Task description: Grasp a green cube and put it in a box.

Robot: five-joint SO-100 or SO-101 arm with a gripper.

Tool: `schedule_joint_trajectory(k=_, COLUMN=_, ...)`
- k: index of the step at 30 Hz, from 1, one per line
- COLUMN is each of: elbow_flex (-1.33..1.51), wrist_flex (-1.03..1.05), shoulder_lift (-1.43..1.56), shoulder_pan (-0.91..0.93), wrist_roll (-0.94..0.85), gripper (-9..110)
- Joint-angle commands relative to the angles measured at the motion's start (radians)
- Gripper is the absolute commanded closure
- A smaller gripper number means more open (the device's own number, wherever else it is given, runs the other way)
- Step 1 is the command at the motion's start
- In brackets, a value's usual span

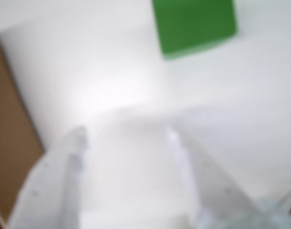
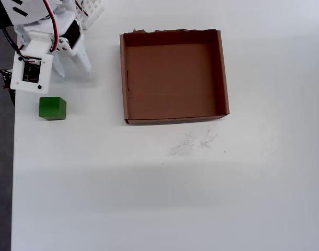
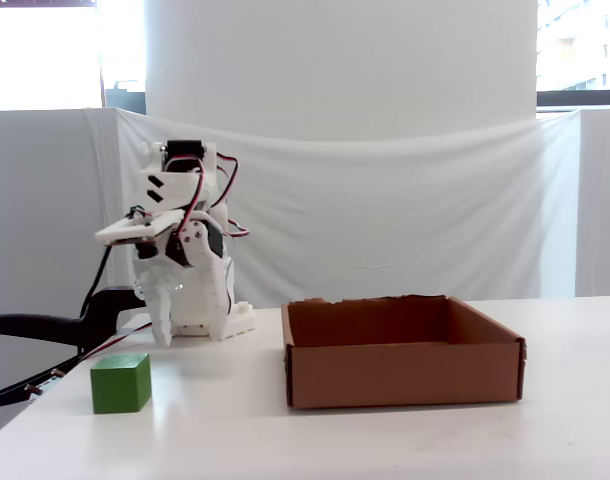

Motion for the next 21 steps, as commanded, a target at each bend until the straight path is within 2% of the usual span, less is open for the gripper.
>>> schedule_joint_trajectory(k=1, elbow_flex=-0.032, wrist_flex=0.0, shoulder_lift=-0.021, shoulder_pan=0.037, wrist_roll=-0.012, gripper=77)
schedule_joint_trajectory(k=6, elbow_flex=-0.202, wrist_flex=-0.026, shoulder_lift=-0.183, shoulder_pan=0.092, wrist_roll=-0.11, gripper=75)
schedule_joint_trajectory(k=15, elbow_flex=-0.589, wrist_flex=-0.014, shoulder_lift=-0.657, shoulder_pan=0.222, wrist_roll=-0.37, gripper=72)
schedule_joint_trajectory(k=21, elbow_flex=-0.724, wrist_flex=-0.064, shoulder_lift=-0.838, shoulder_pan=0.259, wrist_roll=-0.443, gripper=71)
